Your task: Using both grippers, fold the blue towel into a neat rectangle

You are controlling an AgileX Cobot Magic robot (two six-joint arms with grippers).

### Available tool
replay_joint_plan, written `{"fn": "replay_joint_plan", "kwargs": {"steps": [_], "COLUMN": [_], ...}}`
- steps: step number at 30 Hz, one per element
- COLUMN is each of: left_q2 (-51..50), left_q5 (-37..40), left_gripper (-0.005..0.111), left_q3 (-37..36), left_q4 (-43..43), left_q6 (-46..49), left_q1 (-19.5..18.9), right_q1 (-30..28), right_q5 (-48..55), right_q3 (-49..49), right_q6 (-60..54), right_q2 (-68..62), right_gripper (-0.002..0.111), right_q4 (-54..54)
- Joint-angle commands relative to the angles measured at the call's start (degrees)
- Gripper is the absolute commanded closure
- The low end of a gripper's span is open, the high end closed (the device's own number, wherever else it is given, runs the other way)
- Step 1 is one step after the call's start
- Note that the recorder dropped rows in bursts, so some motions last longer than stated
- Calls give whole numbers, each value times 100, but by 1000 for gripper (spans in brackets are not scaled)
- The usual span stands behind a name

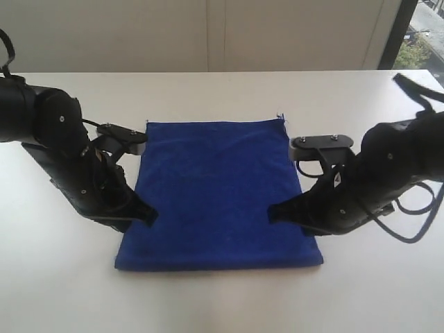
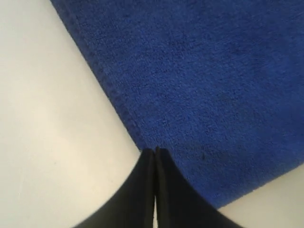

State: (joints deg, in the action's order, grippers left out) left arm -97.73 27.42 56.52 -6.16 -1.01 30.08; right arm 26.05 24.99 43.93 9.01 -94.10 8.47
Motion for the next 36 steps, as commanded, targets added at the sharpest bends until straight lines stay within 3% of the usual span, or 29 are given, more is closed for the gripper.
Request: {"fn": "replay_joint_plan", "kwargs": {"steps": [1, 4, 10, 14, 18, 22, 24, 31, 36], "left_q2": [549, 890, 1082, 915, 706, 488, 426, 412, 402], "left_q5": [435, 901, 1892, 1691, 1627, 1627, 1584, 1425, 1275], "left_gripper": [107, 107, 107, 107, 107, 106, 101, 66, 63], "left_q3": [190, 213, 213, 53, -104, -145, -145, -188, -188], "left_q4": [-56, -56, -148, -970, -1227, -1291, -1306, -1306, -1306], "left_q6": [179, 983, 3089, 4523, 5204, 5706, 5846, 6745, 7022], "left_q1": [-5, -5, -5, -5, -5, -5, -5, -5, -5], "right_q1": [15, 15, 15, 15, 15, 15, 15, 15, 15], "right_q5": [102, 707, 1609, 1489, 1161, 960, 1002, 1025, 1035], "right_q3": [159, 210, 210, 120, -2, -128, -140, -140, -140], "right_q6": [-31, -574, -2859, -4401, -4676, -5212, -5652, -6608, -7101], "right_q2": [698, 1081, 1337, 1302, 1218, 957, 808, 499, 331], "right_gripper": [108, 108, 108, 108, 106, 96, 91, 73, 63], "right_q4": [-97, -229, -98, -67, -44, -38, -38, 115, 290]}}
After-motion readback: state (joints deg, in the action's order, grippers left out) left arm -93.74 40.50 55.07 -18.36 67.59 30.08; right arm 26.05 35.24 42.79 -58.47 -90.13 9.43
